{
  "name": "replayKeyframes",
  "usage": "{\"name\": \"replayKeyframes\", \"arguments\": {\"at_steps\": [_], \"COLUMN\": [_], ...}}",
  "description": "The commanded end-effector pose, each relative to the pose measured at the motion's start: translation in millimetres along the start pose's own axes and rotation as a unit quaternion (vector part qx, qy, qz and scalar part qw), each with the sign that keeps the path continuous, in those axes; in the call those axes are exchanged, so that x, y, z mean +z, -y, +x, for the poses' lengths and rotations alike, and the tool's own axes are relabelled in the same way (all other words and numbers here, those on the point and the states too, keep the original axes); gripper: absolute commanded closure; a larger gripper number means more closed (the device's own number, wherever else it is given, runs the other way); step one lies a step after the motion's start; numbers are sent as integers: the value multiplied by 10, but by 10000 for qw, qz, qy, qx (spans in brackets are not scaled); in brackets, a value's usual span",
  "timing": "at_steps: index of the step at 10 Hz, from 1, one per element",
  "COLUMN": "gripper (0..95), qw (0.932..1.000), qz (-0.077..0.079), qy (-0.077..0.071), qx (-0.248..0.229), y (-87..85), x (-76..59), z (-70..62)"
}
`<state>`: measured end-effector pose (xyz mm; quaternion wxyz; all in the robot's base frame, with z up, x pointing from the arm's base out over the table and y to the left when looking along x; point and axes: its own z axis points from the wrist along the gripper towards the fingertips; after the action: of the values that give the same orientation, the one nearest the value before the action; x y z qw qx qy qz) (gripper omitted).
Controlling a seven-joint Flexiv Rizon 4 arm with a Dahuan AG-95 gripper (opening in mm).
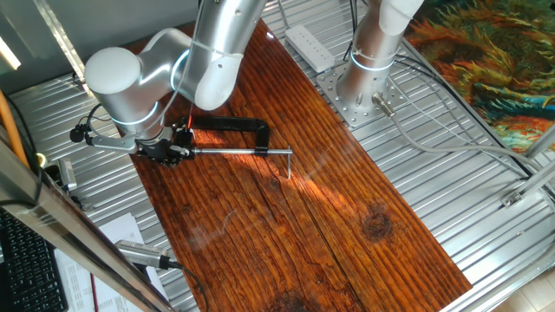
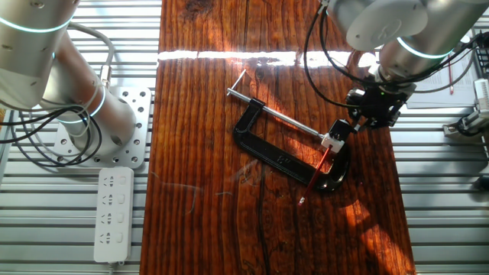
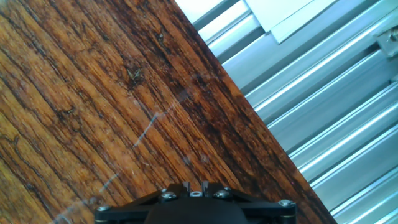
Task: Sharpen the pencil with a pencil sharpener
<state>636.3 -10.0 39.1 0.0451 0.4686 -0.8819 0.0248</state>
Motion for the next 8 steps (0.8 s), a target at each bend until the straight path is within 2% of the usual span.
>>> {"name": "replayKeyframes", "arguments": {"at_steps": [1, 4, 8], "gripper": [950, 950, 950], "qw": [10000, 9999, 9999], "qz": [5, 70, 111], "qy": [-22, -71, -35], "qx": [-29, -89, -125], "y": [-15, -20, -28], "x": [-42, -101, -158], "z": [-3, -1, 2]}}
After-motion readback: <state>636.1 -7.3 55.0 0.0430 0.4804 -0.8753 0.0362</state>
